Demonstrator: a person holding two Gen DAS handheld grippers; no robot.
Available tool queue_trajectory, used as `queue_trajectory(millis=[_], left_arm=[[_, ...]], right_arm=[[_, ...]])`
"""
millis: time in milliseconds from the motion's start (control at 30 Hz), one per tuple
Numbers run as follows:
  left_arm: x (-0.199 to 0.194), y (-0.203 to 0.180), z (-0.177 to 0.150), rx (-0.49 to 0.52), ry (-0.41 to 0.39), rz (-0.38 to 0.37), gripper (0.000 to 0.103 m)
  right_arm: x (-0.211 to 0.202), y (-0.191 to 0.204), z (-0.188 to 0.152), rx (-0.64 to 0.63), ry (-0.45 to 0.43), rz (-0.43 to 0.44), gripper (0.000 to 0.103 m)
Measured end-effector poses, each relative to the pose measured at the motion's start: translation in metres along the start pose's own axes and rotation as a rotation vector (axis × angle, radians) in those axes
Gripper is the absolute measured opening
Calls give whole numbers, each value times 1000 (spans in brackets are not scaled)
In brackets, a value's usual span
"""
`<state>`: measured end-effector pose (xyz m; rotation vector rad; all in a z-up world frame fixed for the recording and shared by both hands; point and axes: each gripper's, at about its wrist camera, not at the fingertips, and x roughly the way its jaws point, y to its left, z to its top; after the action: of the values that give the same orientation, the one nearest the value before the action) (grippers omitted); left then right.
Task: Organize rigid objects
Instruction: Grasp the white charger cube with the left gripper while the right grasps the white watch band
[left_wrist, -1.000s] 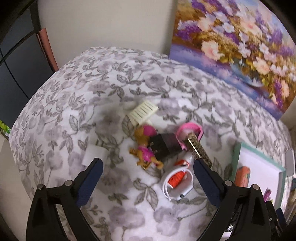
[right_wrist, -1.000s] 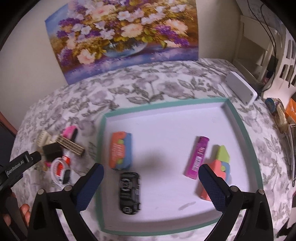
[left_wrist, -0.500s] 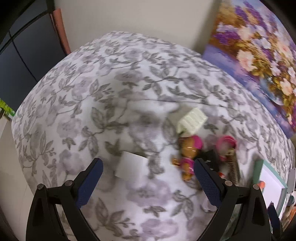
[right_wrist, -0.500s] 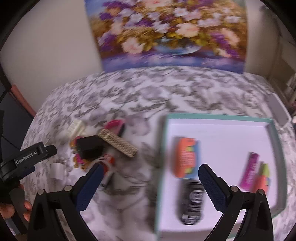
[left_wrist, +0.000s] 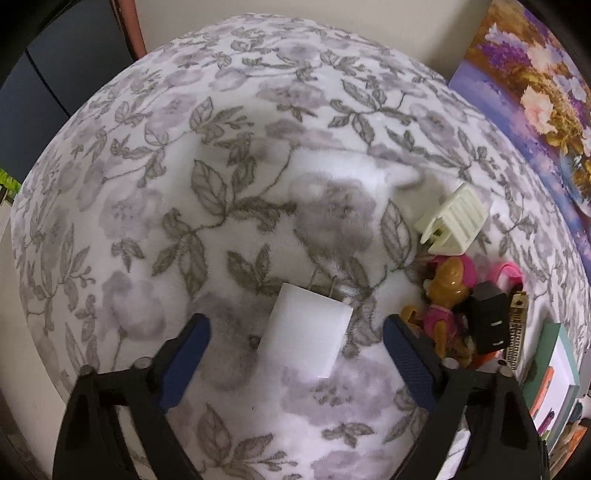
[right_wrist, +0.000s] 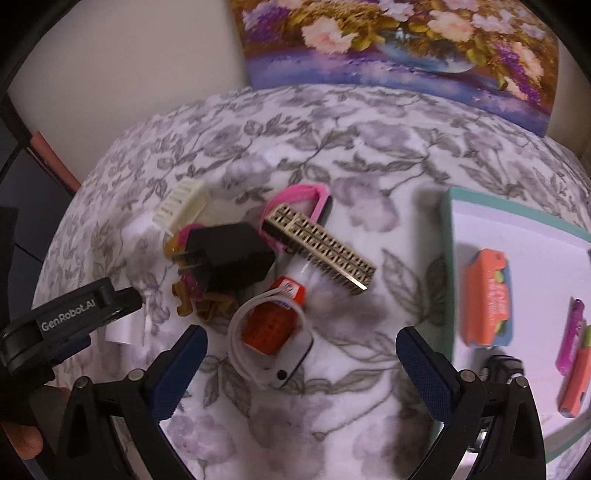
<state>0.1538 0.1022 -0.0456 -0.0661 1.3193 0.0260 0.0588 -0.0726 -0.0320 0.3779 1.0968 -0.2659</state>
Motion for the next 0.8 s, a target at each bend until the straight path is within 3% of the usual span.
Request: queue_trajectory(millis=[300, 533, 800], left_arm=[[16, 1, 1, 5, 22, 11, 69], [16, -1, 6, 23, 2, 12, 48], [11, -2, 2, 21, -5, 1, 46]], right_arm=[[18, 8, -4, -17, 36, -13, 101], [23, 14, -7, -40, 47, -21, 81], [23, 15, -7, -58, 55, 16, 54]])
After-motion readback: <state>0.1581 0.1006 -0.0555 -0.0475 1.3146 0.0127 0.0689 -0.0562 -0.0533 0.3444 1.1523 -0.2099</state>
